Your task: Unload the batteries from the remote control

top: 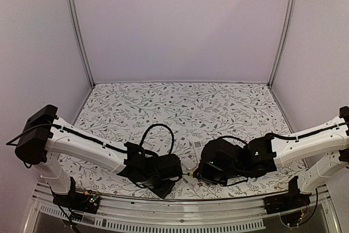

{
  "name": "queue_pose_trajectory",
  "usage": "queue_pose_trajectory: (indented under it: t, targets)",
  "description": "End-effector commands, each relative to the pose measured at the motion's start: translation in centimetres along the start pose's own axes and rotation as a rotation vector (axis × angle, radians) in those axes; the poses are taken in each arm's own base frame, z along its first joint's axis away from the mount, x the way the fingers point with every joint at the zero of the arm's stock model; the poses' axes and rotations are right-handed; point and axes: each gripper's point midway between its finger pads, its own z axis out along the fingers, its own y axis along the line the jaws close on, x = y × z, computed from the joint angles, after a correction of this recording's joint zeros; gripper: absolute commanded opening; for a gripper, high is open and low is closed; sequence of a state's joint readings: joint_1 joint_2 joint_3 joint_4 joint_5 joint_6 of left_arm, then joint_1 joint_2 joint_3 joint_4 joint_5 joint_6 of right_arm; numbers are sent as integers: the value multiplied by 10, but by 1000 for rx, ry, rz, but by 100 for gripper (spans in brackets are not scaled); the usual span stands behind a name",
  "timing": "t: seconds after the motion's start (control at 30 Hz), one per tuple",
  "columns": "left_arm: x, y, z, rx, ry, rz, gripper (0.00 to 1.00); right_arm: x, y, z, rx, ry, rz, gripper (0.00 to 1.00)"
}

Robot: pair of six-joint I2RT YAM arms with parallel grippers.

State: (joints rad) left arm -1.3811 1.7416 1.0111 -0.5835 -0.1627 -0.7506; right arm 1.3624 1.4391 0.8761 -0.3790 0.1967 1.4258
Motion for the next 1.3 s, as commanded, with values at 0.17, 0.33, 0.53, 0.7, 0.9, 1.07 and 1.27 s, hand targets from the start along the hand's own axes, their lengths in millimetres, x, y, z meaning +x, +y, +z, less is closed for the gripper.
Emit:
queue_pose_trajectory:
  t: [0.17,0.33,0.53,0.7,0.9,1.07,1.27]
  targets:
    - [-1,-7,-2,-5,-8,26,23,3,-1,1,48,7,3,0]
    - [-1,-7,-2,-6,-8,33,23,5,-6,5,76,25,13,0]
    - [-1,-8,-2,-6,-10,45,23,6,-8,12,93,54,13,0]
    - [-1,-14,0,28,-17,46,22,6,-6,18,24,71,25,0]
    - [1,-24,1,98,-25,55,21,3,-6,18,-101,69,81,0]
    - [2,-35,2,170,-29,62,21,-3,0,18,-200,44,107,0]
    - [8,-34,7,174,-7,57,21,-15,12,8,-331,-14,128,0]
